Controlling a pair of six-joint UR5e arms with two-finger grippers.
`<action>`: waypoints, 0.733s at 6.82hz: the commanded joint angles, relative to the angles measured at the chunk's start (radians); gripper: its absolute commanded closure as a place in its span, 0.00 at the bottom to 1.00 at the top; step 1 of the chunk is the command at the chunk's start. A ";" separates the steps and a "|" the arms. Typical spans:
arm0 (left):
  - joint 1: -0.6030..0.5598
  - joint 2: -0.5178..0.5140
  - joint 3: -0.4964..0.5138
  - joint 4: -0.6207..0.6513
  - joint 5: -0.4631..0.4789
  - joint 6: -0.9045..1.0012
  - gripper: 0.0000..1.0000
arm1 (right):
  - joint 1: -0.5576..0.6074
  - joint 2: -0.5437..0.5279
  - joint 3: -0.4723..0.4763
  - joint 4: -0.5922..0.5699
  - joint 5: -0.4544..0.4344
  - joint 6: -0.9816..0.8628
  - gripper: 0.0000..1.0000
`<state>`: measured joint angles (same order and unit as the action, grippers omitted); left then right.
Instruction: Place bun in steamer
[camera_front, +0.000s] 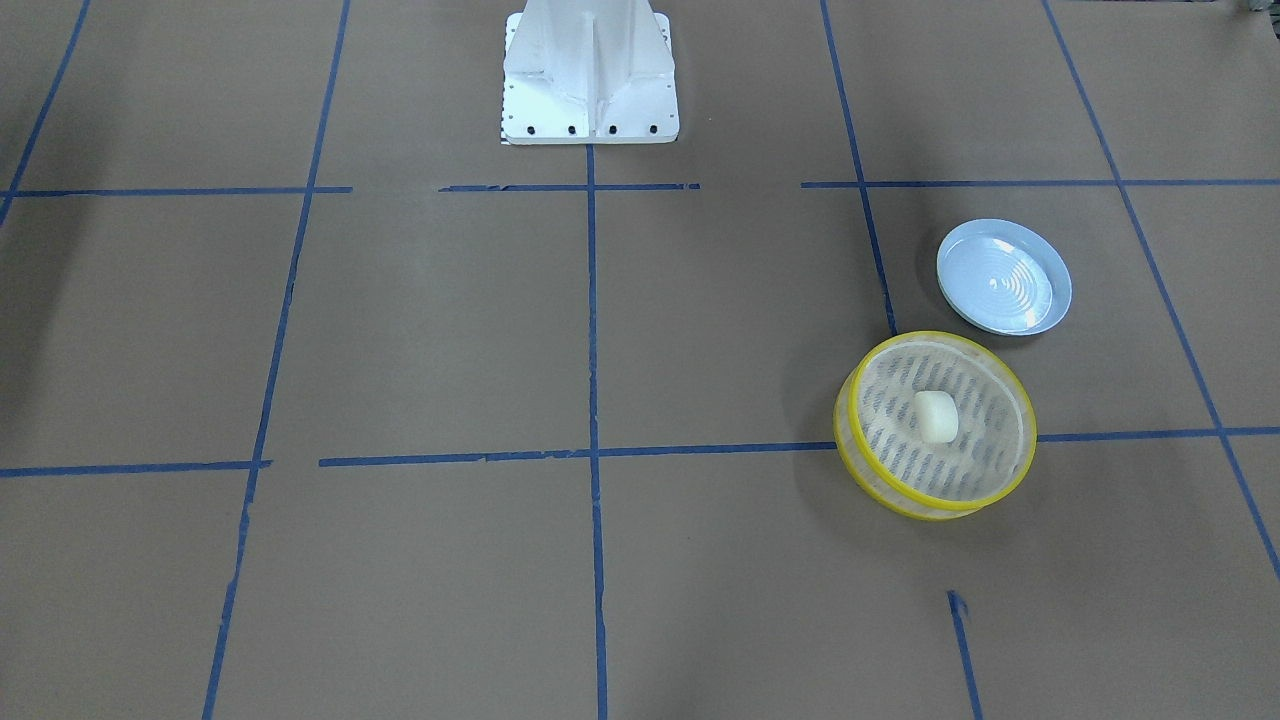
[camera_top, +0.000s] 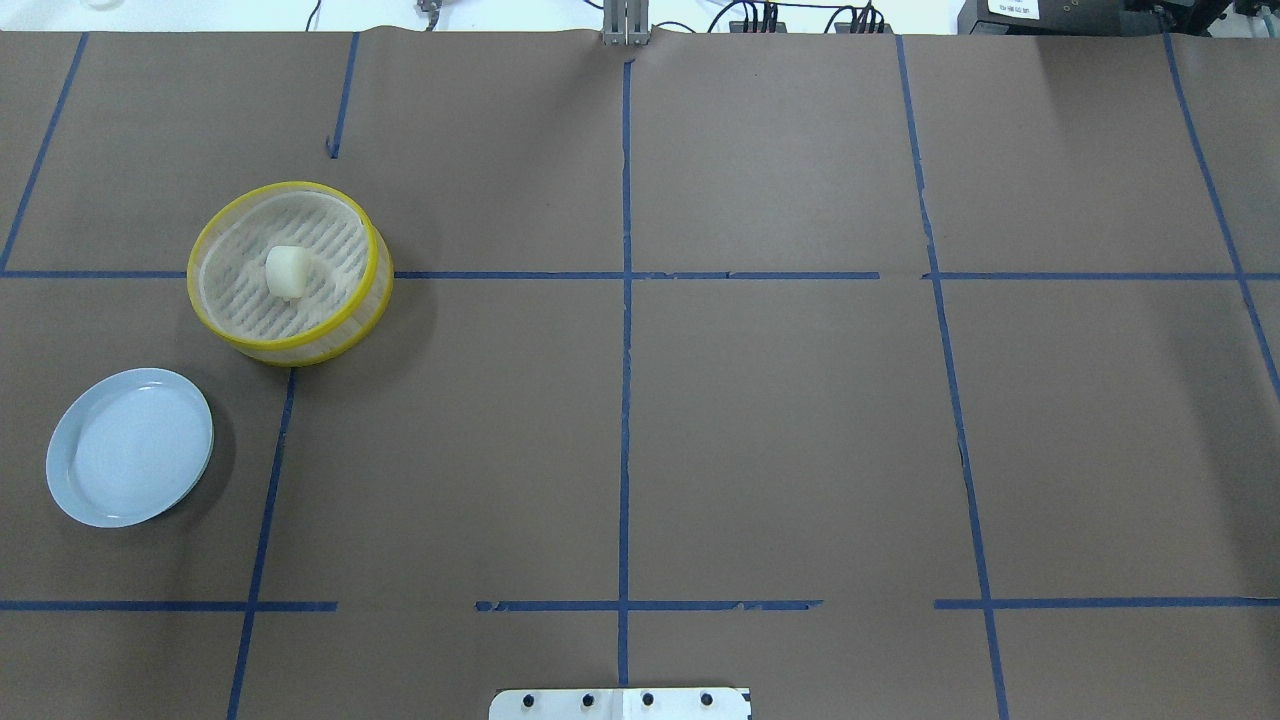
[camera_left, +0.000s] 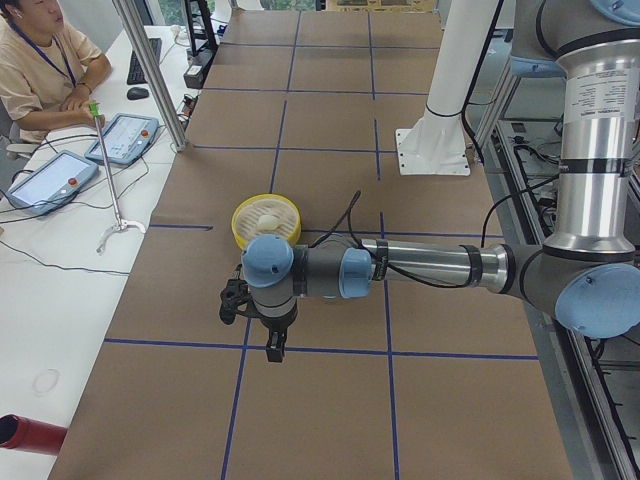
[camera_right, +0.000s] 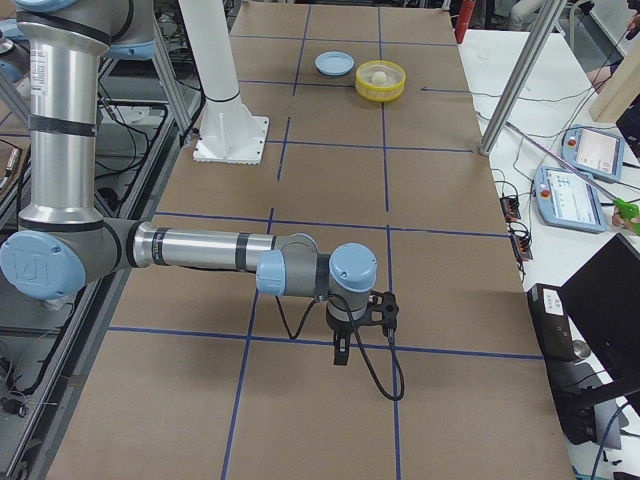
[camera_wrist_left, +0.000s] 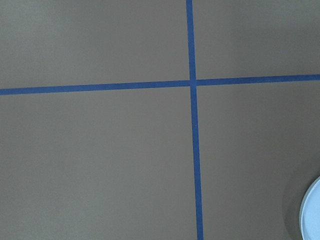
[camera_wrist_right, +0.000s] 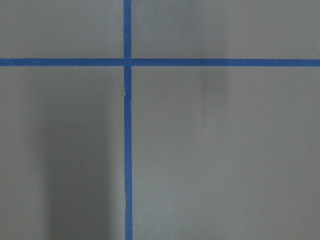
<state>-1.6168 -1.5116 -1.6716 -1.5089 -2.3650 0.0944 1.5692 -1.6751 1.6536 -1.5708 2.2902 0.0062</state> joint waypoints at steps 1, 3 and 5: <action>0.000 0.007 -0.006 -0.001 -0.002 0.001 0.00 | 0.000 0.000 0.000 0.000 0.000 0.000 0.00; 0.000 0.008 -0.013 -0.002 -0.002 -0.004 0.00 | 0.000 0.000 0.000 0.000 0.000 0.000 0.00; 0.000 0.005 -0.016 0.001 -0.003 -0.005 0.00 | 0.000 0.000 0.000 0.000 0.000 0.000 0.00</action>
<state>-1.6167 -1.5040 -1.6847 -1.5088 -2.3679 0.0898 1.5692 -1.6751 1.6536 -1.5707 2.2902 0.0061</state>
